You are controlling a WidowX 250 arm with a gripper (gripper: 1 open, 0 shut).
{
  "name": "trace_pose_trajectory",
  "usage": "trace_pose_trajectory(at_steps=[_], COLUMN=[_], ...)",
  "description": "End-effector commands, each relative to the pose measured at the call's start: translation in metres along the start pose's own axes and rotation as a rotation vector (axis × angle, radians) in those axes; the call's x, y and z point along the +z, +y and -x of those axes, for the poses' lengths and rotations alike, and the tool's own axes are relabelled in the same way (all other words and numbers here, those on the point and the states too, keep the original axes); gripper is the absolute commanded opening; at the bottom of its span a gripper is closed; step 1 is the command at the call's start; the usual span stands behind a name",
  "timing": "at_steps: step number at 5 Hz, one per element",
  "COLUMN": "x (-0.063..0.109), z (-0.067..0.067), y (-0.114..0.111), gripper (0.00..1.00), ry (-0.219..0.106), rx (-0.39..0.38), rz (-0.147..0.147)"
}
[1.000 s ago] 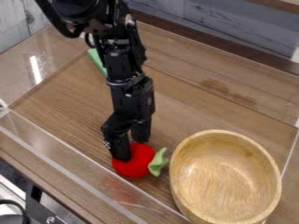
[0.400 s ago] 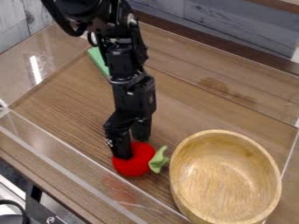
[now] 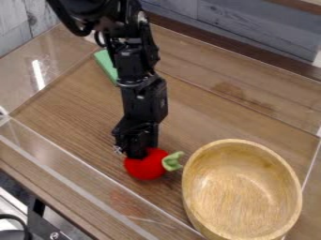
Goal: Move the red object to the right side of the table
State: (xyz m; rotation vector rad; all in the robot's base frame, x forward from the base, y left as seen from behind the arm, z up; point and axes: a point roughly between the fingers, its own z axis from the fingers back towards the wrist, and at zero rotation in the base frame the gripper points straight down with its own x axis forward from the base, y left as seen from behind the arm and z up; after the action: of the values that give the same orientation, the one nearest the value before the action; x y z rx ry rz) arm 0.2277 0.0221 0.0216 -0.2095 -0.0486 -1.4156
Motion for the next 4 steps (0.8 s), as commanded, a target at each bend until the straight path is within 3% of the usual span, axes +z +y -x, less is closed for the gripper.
trace_pose_trajectory(at_steps=[1,3,4], x=[0.018,0.049,0.061], z=[-0.004,-0.010,-0.020], y=[0.009,0.020,0.032], gripper=[0.00,0.00,0.00], ry=[0.005,-0.002,-0.012], rx=[0.039,0.152,0.245], rz=[-0.053,-0.108,-0.142])
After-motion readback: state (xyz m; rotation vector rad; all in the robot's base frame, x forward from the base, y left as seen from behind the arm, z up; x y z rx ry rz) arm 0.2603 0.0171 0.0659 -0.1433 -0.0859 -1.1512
